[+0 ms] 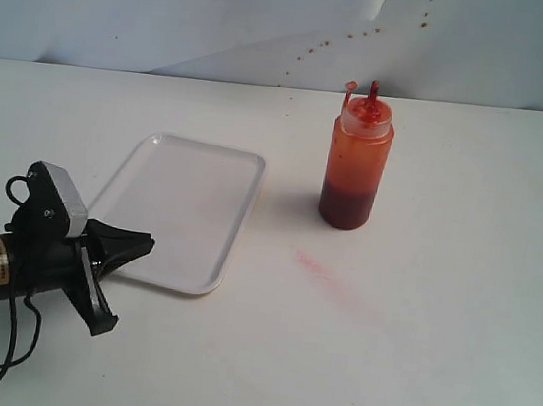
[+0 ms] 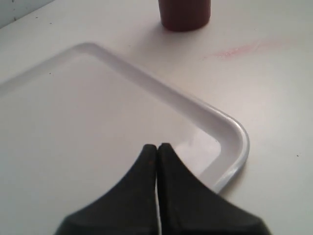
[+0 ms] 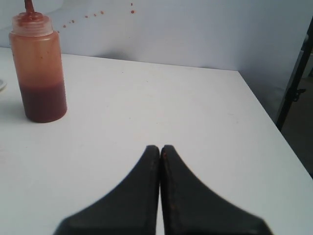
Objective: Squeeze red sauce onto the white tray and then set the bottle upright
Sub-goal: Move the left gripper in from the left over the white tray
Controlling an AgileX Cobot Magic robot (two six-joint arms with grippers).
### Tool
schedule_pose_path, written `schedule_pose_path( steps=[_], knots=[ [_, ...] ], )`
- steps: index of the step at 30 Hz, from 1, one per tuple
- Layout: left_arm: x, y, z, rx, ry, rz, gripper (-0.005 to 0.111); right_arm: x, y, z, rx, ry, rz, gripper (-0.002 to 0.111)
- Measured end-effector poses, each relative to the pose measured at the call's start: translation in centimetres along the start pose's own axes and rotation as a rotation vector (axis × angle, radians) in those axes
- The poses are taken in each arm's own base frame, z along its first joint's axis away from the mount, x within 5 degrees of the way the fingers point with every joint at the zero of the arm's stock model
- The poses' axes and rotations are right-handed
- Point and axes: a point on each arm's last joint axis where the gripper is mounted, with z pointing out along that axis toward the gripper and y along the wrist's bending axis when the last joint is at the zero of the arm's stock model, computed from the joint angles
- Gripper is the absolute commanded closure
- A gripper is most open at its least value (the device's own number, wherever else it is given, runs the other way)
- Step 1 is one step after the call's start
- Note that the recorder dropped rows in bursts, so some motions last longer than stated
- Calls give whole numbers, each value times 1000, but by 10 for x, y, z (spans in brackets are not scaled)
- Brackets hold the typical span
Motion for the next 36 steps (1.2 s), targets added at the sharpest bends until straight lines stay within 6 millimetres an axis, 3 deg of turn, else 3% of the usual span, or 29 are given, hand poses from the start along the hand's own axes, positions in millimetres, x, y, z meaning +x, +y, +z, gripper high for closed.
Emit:
schedule_pose_path(
  steps=[10, 36],
  knots=[
    [-5, -8, 0, 86, -57, 49, 106, 0, 0, 0, 0, 0, 0, 108],
    [-7, -10, -1, 107, -82, 59, 106, 0, 0, 0, 0, 0, 0, 108]
  ],
)
